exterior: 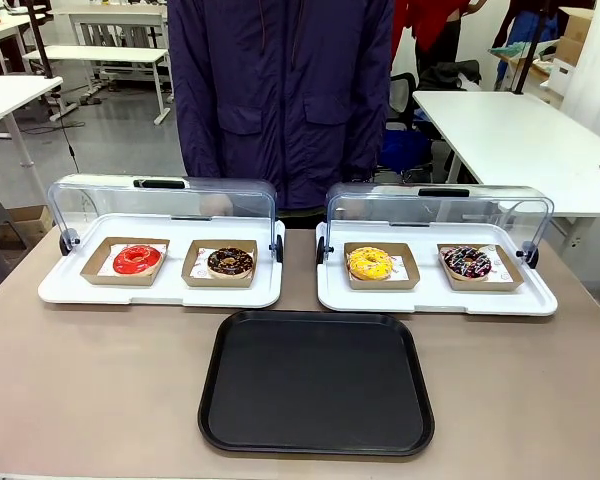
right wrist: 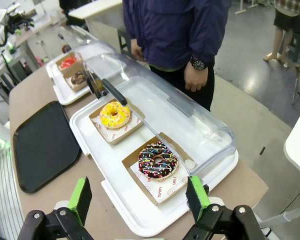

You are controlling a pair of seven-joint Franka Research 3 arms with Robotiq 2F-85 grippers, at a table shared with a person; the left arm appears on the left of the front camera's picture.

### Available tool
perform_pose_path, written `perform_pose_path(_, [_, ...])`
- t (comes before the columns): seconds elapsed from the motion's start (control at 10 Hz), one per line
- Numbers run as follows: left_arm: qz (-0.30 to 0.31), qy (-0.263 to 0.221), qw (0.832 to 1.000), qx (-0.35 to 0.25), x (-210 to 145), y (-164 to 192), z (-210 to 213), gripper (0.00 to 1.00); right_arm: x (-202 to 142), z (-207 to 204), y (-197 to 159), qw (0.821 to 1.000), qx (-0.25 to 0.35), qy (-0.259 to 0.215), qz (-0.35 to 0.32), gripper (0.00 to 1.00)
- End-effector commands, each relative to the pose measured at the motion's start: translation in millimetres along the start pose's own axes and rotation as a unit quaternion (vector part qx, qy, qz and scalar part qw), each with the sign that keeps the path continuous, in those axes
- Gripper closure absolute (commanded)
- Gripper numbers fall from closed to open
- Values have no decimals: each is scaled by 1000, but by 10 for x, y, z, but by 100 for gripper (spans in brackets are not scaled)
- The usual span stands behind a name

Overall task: Move the first donut from the left to the tray.
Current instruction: Pick up the Paper togo box containing the Donut indicated by the person and place it on the Handle tray.

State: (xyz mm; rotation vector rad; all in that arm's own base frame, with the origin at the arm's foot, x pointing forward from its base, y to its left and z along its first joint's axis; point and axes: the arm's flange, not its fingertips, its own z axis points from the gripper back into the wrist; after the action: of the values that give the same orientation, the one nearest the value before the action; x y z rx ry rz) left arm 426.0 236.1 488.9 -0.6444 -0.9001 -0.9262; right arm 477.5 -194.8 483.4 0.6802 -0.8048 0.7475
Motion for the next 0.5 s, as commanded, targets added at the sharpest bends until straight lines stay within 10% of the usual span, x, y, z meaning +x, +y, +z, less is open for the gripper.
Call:
perform_pose_path(0.0, [0,-3,1000,2,18,-4,1,0,22,13,18,1000,0,-2,3,0])
perform_pose_path(0.4, [0,-3,1000,2,18,-4,1,0,22,13,18,1000,0,-2,3,0])
